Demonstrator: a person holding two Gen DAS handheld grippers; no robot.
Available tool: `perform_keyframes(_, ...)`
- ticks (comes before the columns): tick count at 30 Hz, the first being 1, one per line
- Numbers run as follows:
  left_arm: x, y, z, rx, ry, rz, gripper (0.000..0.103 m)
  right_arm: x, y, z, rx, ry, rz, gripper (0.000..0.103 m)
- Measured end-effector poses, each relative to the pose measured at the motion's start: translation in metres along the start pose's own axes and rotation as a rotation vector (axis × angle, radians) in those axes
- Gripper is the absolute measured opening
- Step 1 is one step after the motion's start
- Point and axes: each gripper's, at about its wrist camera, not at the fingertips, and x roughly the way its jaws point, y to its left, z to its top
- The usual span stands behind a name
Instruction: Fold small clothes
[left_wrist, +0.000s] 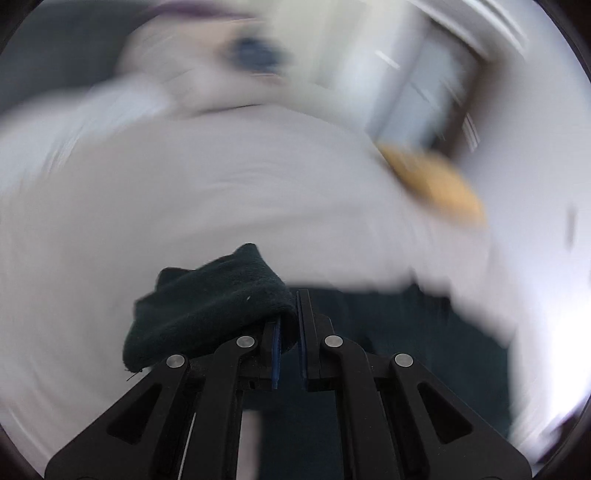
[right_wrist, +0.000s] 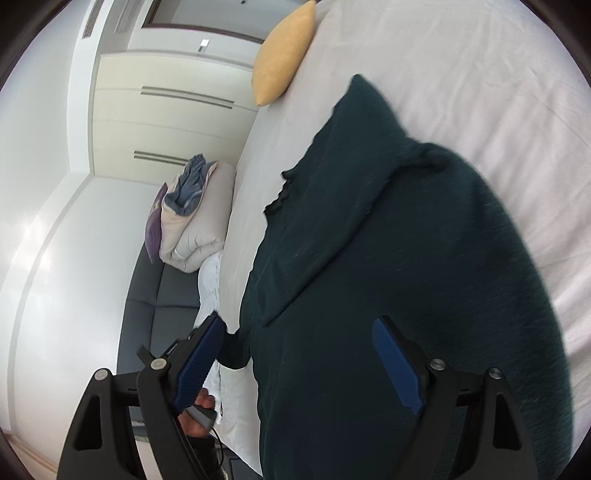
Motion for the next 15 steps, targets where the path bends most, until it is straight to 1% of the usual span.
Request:
perform_keyframes(2,0.014,-0.065,-0.023,0.211,0.027,0.023,0.006,-0.003,-0.007,0.005,0.010,-0.009,-0.005,0.086)
perform_keyframes(3,0.024,-0.097,-0.042,0.330,0.049,0.043,0.006,-0.003,-0.009,0.009,0.011,-0.010,-0.013,0.086)
perform_keyframes(5,0.041,-0.133,-0.074,0.473,0.091,0.080,0.006,0.000,-0.010,0.016,0.000,-0.001,-0.030,0.086)
perform_keyframes(6,0.045,-0.139,-0.087,0.510,0.094,0.097,0.006,0.003,-0.009,0.021,-0.012,0.006,-0.042,0.086)
perform_keyframes(7,0.045,-0.152,-0.107,0.586,0.081,0.141,0.006,0.005,-0.008,0.024,-0.022,0.009,-0.047,0.086)
perform_keyframes(9,0.047,-0.167,-0.133,0.707,0.057,0.198,0.006,0.016,-0.002,0.033,-0.051,0.027,-0.055,0.086)
perform_keyframes(11,0.049,-0.176,-0.147,0.803,0.029,0.244,0.006,0.029,0.004,0.039,-0.073,0.039,-0.069,0.086)
perform_keyframes(12,0.050,-0.178,-0.150,0.821,0.026,0.252,0.006,0.036,0.007,0.042,-0.081,0.046,-0.074,0.086)
perform_keyframes(13,0.054,-0.174,-0.149,0.813,0.029,0.253,0.006,0.043,0.009,0.044,-0.085,0.052,-0.077,0.086)
perform_keyframes(15,0.055,-0.166,-0.147,0.765,0.034,0.247,0.006,0.059,0.017,0.047,-0.094,0.072,-0.077,0.086)
